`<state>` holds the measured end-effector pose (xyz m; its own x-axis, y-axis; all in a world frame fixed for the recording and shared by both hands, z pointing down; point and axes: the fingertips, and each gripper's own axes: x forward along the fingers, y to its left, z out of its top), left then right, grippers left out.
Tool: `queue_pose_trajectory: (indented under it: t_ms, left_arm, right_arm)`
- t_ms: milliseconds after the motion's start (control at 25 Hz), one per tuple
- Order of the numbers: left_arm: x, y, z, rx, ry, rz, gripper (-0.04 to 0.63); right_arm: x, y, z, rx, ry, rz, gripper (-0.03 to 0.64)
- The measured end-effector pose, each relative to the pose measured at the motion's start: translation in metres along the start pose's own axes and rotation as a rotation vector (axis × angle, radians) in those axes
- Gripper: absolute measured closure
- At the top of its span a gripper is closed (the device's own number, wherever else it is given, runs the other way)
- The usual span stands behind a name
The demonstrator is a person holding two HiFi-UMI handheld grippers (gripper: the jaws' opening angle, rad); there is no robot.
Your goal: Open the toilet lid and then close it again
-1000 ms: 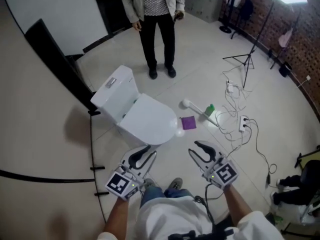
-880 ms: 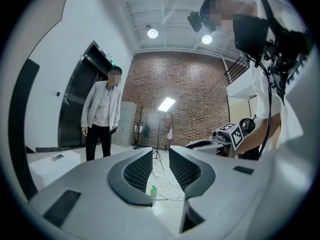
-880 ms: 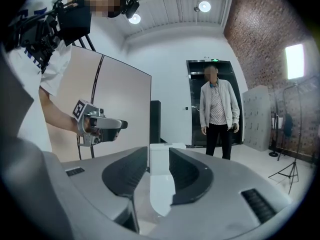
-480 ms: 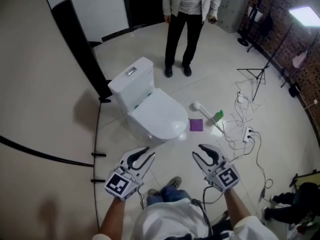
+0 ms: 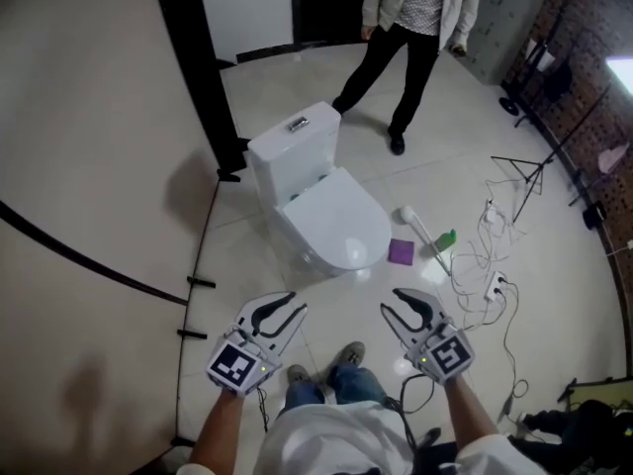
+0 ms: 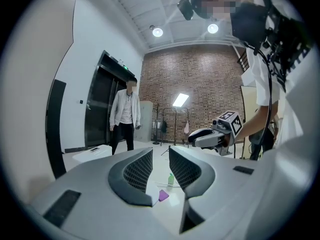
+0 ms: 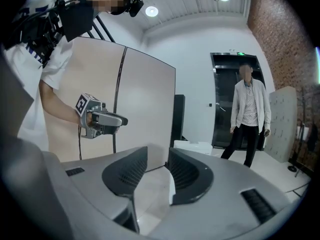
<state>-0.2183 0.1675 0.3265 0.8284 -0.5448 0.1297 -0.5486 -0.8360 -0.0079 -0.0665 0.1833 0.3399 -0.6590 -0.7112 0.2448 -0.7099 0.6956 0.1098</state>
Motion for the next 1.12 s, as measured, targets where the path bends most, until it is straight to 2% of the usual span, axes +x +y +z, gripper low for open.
queue_pose_trajectory:
  t_ms: [280, 440, 600, 800, 920, 1120]
  left_arm:
    - [0.030, 0.009, -0.012, -0.022, 0.021, 0.121, 0.500]
    - [0.063, 0.010, -0.020, -0.030, -0.013, 0.218, 0.500]
    - [0.103, 0.007, -0.051, -0.045, 0.041, 0.304, 0.500]
    - [0.141, 0.014, -0.106, -0.029, 0.138, 0.293, 0.500]
    - [0.157, 0.022, -0.148, -0.013, 0.188, 0.276, 0.500]
    - [0.179, 0.033, -0.214, 0.049, 0.223, 0.211, 0.500]
  right_arm:
    - [0.023, -0.040, -0.021, -0.138, 0.072, 0.189, 0.488]
    - [0.031, -0.070, -0.053, -0.242, 0.147, 0.322, 0.488]
    - [0.037, -0.106, -0.095, -0.373, 0.181, 0.435, 0.487]
    - [0.067, -0.131, -0.165, -0.542, 0.282, 0.485, 0.486]
    - [0.087, -0.128, -0.218, -0.614, 0.325, 0.489, 0.486]
    - [0.121, -0.110, -0.318, -0.710, 0.399, 0.466, 0.472]
